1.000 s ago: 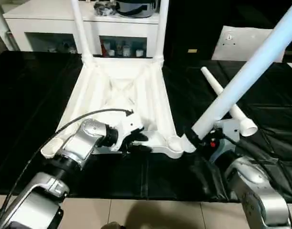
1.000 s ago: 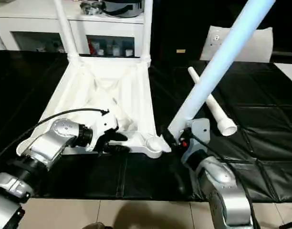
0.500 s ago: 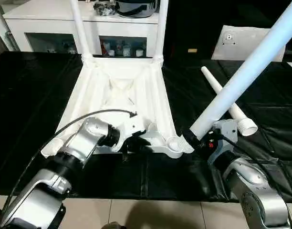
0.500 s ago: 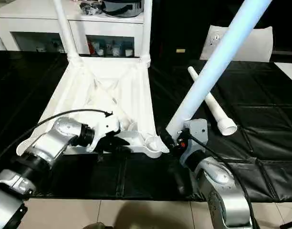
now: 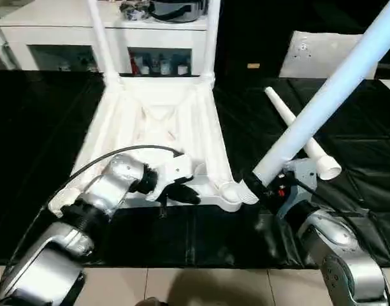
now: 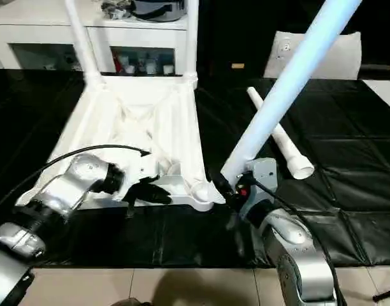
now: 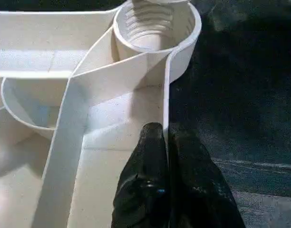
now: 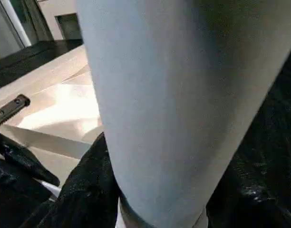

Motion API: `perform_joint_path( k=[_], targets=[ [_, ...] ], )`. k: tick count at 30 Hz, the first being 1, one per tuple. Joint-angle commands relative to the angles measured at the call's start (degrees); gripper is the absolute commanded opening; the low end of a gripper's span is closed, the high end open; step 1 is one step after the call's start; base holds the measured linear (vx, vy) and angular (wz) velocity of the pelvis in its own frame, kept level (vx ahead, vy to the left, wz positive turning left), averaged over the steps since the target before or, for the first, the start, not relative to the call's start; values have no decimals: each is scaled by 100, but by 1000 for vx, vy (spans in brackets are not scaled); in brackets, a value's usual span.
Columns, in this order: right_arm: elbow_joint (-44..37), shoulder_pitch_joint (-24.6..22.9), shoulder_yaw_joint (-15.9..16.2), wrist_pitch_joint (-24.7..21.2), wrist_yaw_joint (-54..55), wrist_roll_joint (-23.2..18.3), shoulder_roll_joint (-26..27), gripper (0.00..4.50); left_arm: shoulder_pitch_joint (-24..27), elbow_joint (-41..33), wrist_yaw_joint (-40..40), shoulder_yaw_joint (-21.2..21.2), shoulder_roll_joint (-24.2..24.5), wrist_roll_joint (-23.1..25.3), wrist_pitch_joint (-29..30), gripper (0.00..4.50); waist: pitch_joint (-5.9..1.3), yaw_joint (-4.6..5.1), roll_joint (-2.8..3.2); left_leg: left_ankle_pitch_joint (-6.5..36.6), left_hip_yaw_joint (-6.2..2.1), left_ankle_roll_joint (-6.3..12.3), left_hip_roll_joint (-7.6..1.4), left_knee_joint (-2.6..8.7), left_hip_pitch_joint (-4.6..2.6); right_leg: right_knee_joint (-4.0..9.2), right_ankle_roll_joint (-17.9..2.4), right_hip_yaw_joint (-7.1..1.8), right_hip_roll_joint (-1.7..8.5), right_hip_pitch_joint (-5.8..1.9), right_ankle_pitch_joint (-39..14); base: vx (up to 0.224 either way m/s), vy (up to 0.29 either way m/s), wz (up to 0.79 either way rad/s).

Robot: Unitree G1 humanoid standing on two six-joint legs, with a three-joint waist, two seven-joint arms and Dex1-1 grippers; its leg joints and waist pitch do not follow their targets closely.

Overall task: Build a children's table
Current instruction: Insert table leg to table base

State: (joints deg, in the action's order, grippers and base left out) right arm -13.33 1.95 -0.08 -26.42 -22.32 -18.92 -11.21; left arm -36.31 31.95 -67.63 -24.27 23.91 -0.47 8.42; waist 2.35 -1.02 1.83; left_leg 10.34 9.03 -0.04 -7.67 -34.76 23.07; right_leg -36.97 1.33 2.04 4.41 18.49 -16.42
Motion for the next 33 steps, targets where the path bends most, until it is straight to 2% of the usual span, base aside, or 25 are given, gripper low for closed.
perform_joint_path(
  k=[1,2,4,5,6,7,9,10,11,12,13,14,16,19,24,26,27,29,31,33],
  targets=[
    [-46,181,-36,-67,-17,-129,21,191,220,-175,469,453,267,-13,493,0,-285,-23,-16,1324,-211,115,-546,511,-166,455,-1693,-239,532,-45,276,0,0,0],
    [-45,184,-35,-68,-17,-130,22,191,226,-185,474,462,269,-17,503,0,-292,-5,-20,1218,-209,151,-538,501,-145,441,-1697,-238,533,-60,352,0,0,0],
    [-6,261,-30,-73,-29,-152,43,191,383,-440,596,659,333,-124,763,0,-288,21,-10,1012,-180,257,-531,486,-134,453,-1684,-236,512,-40,440,0,0,0],
    [21,311,-24,-77,-42,-166,54,191,522,-678,663,783,386,-196,966,0,-293,41,-83,953,-174,289,-540,486,-117,441,-1695,-228,507,-60,499,0,0,0],
    [41,346,-17,-82,-54,-176,62,191,648,-897,714,870,433,-252,1129,0,-296,63,-70,794,-171,363,-526,478,-79,424,-1679,-209,505,-77,564,0,0,0],
    [60,379,-6,-86,-70,-184,68,191,765,-1097,773,940,473,-282,1266,0,-308,67,-46,748,-167,381,-531,467,-94,405,-1683,-202,498,-65,612,0,0,0],
    [112,458,43,-93,-129,-182,63,191,981,-1469,869,1034,529,-311,1523,0,-317,147,-45,548,-156,511,-538,441,-91,379,-1717,-196,464,-63,941,0,0,0],
    [126,487,57,-109,-147,-182,59,191,1058,-1617,905,1060,547,-327,1629,0,-323,131,-31,467,-131,573,-532,421,-127,382,-1745,-200,449,-28,1068,0,0,0],
    [179,606,139,-172,-233,-203,36,191,1294,-2150,1009,1093,542,-349,1927,0,-329,142,-85,364,-128,644,-526,401,-96,359,-1790,-197,460,-61,1225,0,0,0],
    [202,651,175,-196,-265,-211,25,191,1373,-2343,1039,1095,533,-358,2024,0,-333,139,-76,268,-122,695,-516,388,-86,362,-1779,-197,462,-65,1297,0,0,0],
    [202,651,175,-196,-265,-211,25,191,1373,-2343,1039,1095,533,-358,2024,0,-346,123,-61,191,-110,731,-521,371,-103,356,-1777,-199,458,-50,1394,0,0,0],
    [260,740,254,-214,-324,-198,13,191,1431,-2554,1088,1080,470,-372,2168,0,-356,92,-70,-4,-99,815,-531,350,-116,323,-1778,-191,430,-29,1592,0,0,0],
    [338,838,343,-204,-388,-160,13,191,1434,-2617,1032,1027,380,-438,2054,0,-344,52,-65,-97,-95,869,-525,345,-114,320,-1747,-174,411,2,1601,0,0,0],
    [531,1056,493,-155,-486,-64,36,191,1452,-2634,919,832,322,-404,1657,0,-333,-8,-74,97,-90,775,-541,362,-129,341,-1708,-179,421,15,1305,0,0,0],
    [977,1462,720,50,-637,165,54,191,1307,-2267,959,611,332,-107,1203,0,-322,-98,-90,369,-73,450,-551,404,-161,358,-1593,-191,424,44,908,0,0,0],
    [1135,1568,741,97,-673,164,86,191,1263,-2104,941,612,320,-102,1053,0,-321,-117,-107,465,-65,363,-557,422,-174,363,-1546,-196,423,56,846,0,0,0],
    [1215,1612,746,127,-690,165,101,191,1250,-2023,923,614,316,-99,921,0,-329,-131,-96,481,-71,322,-554,422,-168,359,-1531,-195,435,50,850,0,0,0],
    [1413,1699,812,185,-786,214,62,191,1222,-1835,964,538,362,42,634,0,-326,-125,-137,497,-67,294,-545,425,-156,364,-1499,-196,430,46,871,0,0,0],
    [1556,1748,860,275,-865,260,43,191,1178,-1680,984,521,380,95,519,0,-320,-139,-119,584,-69,250,-555,439,-158,377,-1465,-199,450,51,777,0,0,0],
    [1620,1770,880,338,-932,284,45,191,1140,-1618,1023,570,361,76,565,0,-313,-135,-126,768,-69,154,-556,465,-162,385,-1465,-195,440,65,550,0,0,0]
  ],
)
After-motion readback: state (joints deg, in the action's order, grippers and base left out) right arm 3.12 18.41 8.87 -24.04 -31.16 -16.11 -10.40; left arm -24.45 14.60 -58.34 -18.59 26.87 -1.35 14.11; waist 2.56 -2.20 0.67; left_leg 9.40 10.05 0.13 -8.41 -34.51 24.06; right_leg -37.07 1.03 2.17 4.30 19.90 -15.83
